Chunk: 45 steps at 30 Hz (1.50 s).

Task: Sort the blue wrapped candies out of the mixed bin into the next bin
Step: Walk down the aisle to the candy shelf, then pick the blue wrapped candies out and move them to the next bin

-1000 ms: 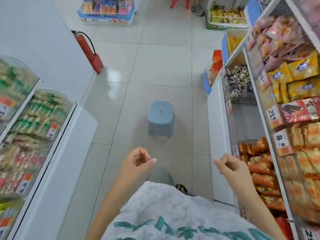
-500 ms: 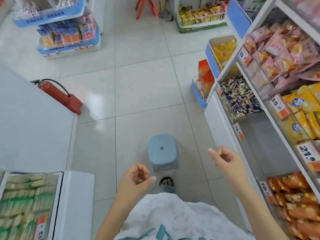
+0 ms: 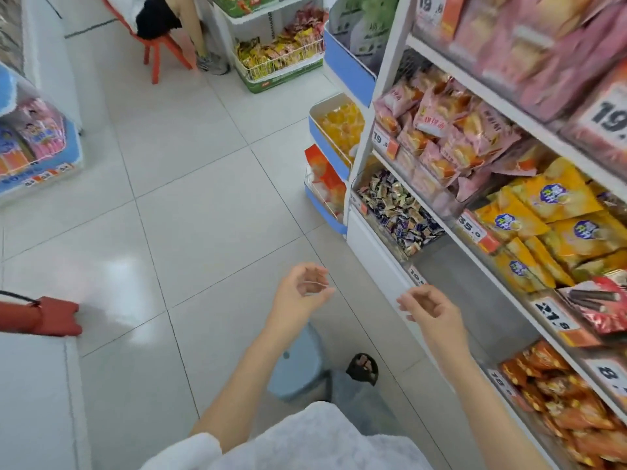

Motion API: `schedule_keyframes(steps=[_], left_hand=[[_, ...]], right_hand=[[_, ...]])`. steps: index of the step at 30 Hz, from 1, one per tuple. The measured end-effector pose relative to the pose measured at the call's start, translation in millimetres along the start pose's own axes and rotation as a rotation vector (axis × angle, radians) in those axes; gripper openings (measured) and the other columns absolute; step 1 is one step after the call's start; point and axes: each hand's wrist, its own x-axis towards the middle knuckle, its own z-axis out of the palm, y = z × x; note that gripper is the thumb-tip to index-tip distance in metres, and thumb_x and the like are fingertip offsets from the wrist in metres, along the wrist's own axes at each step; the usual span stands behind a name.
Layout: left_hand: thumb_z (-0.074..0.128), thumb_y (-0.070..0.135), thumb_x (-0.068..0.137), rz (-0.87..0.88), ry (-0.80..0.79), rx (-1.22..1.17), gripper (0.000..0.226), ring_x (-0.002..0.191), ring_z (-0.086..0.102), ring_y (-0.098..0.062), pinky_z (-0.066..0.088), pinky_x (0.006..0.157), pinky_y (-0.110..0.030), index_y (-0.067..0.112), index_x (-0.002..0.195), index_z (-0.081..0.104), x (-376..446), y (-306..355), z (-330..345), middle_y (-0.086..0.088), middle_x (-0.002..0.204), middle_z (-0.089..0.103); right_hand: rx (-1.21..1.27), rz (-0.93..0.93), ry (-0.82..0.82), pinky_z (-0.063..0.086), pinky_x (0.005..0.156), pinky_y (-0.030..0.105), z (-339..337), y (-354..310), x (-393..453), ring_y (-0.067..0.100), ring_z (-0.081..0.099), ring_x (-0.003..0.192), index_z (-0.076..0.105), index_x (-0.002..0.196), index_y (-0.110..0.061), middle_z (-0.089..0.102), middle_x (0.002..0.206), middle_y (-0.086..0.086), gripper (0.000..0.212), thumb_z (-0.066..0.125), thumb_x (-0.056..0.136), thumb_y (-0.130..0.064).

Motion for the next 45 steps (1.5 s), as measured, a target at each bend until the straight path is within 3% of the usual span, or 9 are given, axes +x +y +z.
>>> schedule_keyframes(steps=[3,10,16,22,28,34,38,42,45], left_hand=[[0.07,0.001,0.079,-0.01,-0.064,0.075,0.022,0.07,0.059,-0.007,0.047,0.062,-0.01,0.01,0.098,0.061,65,7,31,0.0,0.084,0.062],[0.07,0.006,0.079,-0.042,-0.229,0.344,0.034,0.081,0.062,-0.014,0.053,0.071,-0.027,0.016,0.109,0.058,172,8,70,-0.006,0.1,0.063],[0.074,0.016,0.078,0.019,-0.331,0.637,0.064,0.116,0.051,-0.017,0.043,0.092,-0.029,0.023,0.134,0.045,237,5,98,-0.003,0.124,0.056],[0.074,0.019,0.079,0.104,-0.487,0.748,0.065,0.121,0.05,-0.019,0.04,0.095,-0.027,0.02,0.138,0.044,295,-5,142,-0.001,0.134,0.051],[0.07,0.017,0.081,0.337,-0.74,1.137,0.055,0.129,0.044,-0.02,0.033,0.103,-0.026,0.014,0.133,0.05,373,-32,169,-0.003,0.141,0.047],[0.067,0.021,0.082,0.573,-0.806,1.281,0.054,0.117,0.051,-0.017,0.04,0.095,-0.026,0.024,0.133,0.05,445,-101,184,0.001,0.135,0.051],[0.068,0.031,0.082,0.793,-0.779,1.202,0.048,0.113,0.053,-0.014,0.038,0.088,-0.018,0.026,0.128,0.056,480,-147,182,0.003,0.131,0.055],[0.075,0.03,0.076,1.012,-0.79,1.056,0.041,0.105,0.058,-0.017,0.041,0.087,-0.02,0.021,0.116,0.067,510,-176,185,0.001,0.119,0.063],[0.077,0.03,0.074,1.089,-0.847,0.941,0.04,0.095,0.058,-0.006,0.048,0.085,-0.021,0.022,0.113,0.068,521,-184,186,0.008,0.112,0.062]], right_hand=[[0.036,0.036,0.066,0.053,0.074,0.025,-15,6,44,0.014,0.066,0.083,0.064,0.092,-0.014,0.071,0.087,0.002,0.005,0.065,0.087,-0.013],[-0.11,0.141,0.093,0.047,0.078,0.022,-48,28,111,0.01,0.059,0.097,0.061,0.108,-0.017,0.063,0.113,0.0,0.021,0.043,0.099,-0.013],[-0.195,0.135,0.086,0.038,0.092,0.023,-55,42,144,0.011,0.051,0.114,0.053,0.126,-0.017,0.055,0.121,-0.004,0.031,0.049,0.096,-0.012],[-0.251,0.122,0.14,0.035,0.095,0.019,-43,78,180,0.007,0.051,0.113,0.052,0.124,-0.015,0.057,0.121,-0.007,0.035,0.06,0.091,-0.014],[-0.221,0.218,0.139,0.041,0.099,0.031,-13,116,246,0.02,0.05,0.124,0.049,0.127,-0.02,0.055,0.131,0.003,0.038,0.057,0.092,-0.007],[-0.384,0.071,0.158,0.039,0.101,0.024,9,154,326,0.016,0.051,0.122,0.044,0.136,-0.026,0.049,0.138,-0.005,0.052,0.063,0.089,-0.019],[-0.445,-0.069,0.237,0.038,0.095,0.022,22,183,359,0.014,0.048,0.121,0.04,0.14,-0.023,0.051,0.133,-0.002,0.067,0.07,0.081,-0.038],[-0.675,-0.212,0.333,0.044,0.087,0.028,27,209,389,0.019,0.056,0.11,0.047,0.133,-0.025,0.06,0.123,0.001,0.059,0.07,0.081,-0.04],[-0.816,-0.274,0.344,0.044,0.09,0.028,26,219,401,0.016,0.056,0.112,0.049,0.132,-0.03,0.06,0.126,-0.006,0.057,0.069,0.08,-0.043]])
